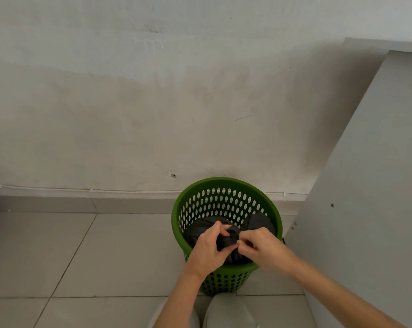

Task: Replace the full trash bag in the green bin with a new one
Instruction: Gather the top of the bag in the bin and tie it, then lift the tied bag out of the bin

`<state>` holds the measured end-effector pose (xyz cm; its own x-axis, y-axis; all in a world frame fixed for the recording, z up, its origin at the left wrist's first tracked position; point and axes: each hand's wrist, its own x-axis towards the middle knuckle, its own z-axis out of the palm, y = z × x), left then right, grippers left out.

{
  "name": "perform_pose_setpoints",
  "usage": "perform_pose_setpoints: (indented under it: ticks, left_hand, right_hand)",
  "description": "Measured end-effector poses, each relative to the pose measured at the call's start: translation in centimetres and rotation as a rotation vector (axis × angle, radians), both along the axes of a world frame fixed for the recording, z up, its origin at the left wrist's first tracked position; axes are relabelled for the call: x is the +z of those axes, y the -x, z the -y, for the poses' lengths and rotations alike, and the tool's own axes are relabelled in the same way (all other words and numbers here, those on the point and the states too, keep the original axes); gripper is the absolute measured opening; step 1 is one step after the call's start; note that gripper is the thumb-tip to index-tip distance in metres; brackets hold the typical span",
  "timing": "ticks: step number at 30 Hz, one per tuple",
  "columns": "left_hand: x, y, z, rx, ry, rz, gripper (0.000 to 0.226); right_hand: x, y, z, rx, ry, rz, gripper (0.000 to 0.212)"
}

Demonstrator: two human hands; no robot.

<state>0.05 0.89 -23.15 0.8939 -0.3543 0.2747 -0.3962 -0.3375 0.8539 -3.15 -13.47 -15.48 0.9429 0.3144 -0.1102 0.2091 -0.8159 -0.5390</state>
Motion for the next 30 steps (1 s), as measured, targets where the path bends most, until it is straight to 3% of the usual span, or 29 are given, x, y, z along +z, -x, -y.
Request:
perform_pose_setpoints:
  ticks: [9, 12, 15, 17, 18, 21, 23, 25, 28, 30]
  left_hand:
    - [-0.3, -0.1, 0.2, 0.006, -0.004, -0.045, 0.035]
    - [0.7, -0.6, 0.7, 0.013, 0.001, -0.036, 0.033]
    - [2.9, -1.4, 1.2, 0.025, 0.006, -0.060, 0.033]
    - [4.7, -2.1, 1.3, 0.097, 0.041, -0.067, 0.031]
    - [5.7, -2.4, 1.3, 0.135, 0.077, -0.066, 0.031]
    - [8.9, -2.7, 1.8, 0.158, 0.160, -0.048, 0.035]
    - [11.0, -2.2, 2.7, 0.114, 0.151, -0.029, 0.042]
    - [12.7, -1.3, 3.2, 0.093, 0.141, -0.028, 0.045]
    - [14.2, -0.4, 3.3, 0.160, 0.158, 0.011, 0.049]
    - [14.9, -0.2, 2.8, 0.265, 0.125, 0.088, 0.054]
  right_hand:
    - [-1.0, 0.3, 0.3, -0.068, -0.106, -0.005, 0.037]
    - [-0.5, 0.0, 0.7, -0.135, -0.227, -0.014, 0.036]
    - [0.8, -0.7, 1.4, -0.190, -0.400, -0.109, 0.029]
    - [1.1, -1.3, 1.9, -0.217, -0.393, -0.120, 0.010]
    - [1.0, -1.6, 2.2, -0.242, -0.304, -0.080, 0.026]
    - [0.3, -2.2, 2.2, -0.284, -0.114, 0.049, 0.106]
    - [0.3, -2.3, 1.2, -0.310, -0.088, 0.109, 0.122]
    - [1.0, -2.2, 0.2, -0.377, -0.187, 0.216, 0.104]
    - [2.8, -1.7, -0.4, -0.431, -0.433, 0.365, 0.047]
    - [4.3, -1.3, -0.3, -0.465, -0.501, 0.372, 0.033]
